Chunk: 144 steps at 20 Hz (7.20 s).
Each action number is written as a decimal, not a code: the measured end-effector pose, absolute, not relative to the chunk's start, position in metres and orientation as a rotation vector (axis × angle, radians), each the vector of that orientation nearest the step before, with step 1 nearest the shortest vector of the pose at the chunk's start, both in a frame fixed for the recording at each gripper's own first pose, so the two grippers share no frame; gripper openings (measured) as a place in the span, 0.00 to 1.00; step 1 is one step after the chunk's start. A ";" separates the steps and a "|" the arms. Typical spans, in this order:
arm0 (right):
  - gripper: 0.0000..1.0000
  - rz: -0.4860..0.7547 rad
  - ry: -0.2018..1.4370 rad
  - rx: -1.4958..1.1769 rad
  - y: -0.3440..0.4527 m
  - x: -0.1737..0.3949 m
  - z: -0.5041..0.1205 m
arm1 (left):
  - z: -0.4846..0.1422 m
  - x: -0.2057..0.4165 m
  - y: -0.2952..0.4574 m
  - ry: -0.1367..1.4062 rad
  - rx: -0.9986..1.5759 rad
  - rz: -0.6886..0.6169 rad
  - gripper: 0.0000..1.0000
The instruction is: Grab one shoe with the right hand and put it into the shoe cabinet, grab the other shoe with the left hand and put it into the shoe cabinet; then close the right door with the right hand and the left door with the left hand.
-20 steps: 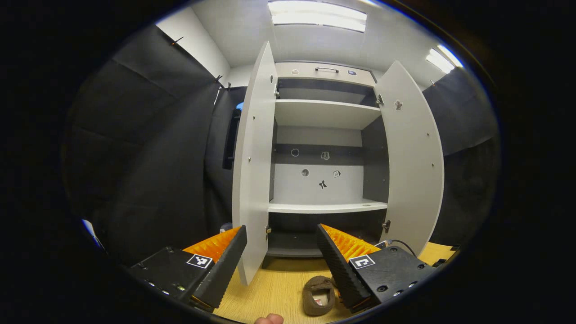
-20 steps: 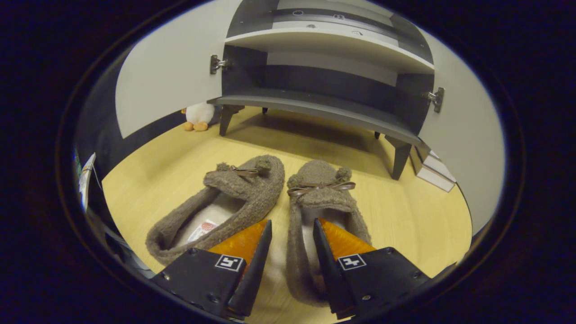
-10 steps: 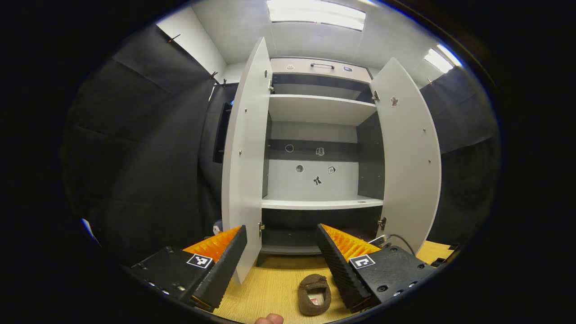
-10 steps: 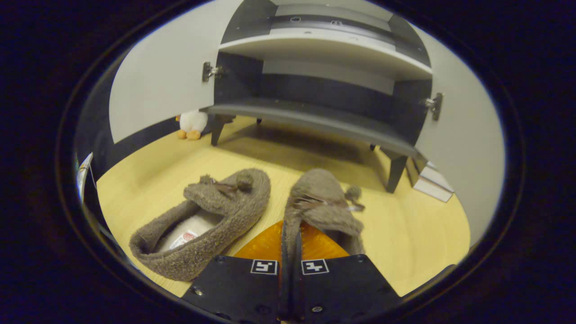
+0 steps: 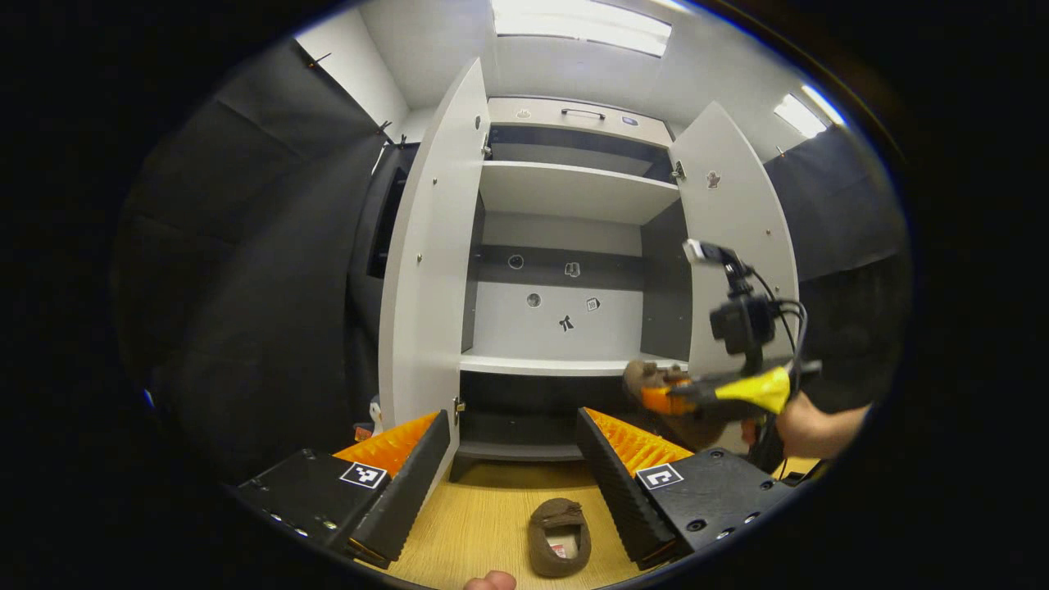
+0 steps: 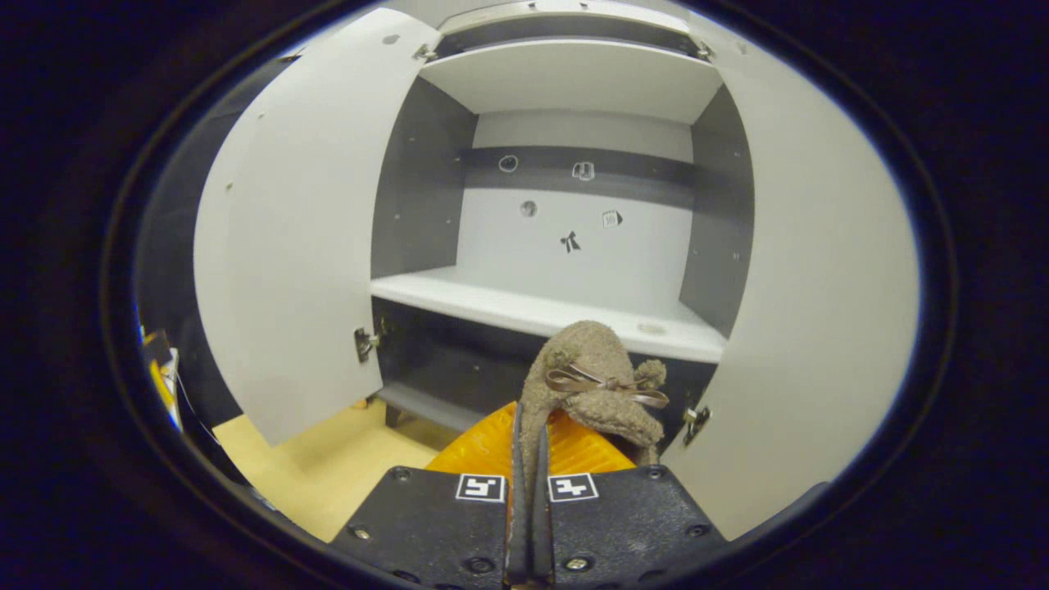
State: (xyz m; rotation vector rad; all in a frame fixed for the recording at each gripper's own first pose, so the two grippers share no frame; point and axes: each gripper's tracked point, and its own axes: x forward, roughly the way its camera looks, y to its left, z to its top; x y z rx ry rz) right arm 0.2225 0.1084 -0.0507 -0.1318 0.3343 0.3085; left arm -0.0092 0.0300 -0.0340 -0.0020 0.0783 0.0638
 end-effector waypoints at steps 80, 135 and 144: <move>0.91 -0.045 0.217 -0.167 -0.035 0.026 -0.100 | -0.341 0.043 -0.001 0.762 -0.307 0.025 0.06; 0.92 0.053 0.207 -0.077 -0.012 0.021 -0.107 | 0.008 0.199 0.000 0.347 -0.184 -0.011 0.91; 0.92 0.079 0.233 -0.032 -0.001 0.014 -0.110 | -0.042 0.061 -0.013 0.212 -0.062 0.031 0.92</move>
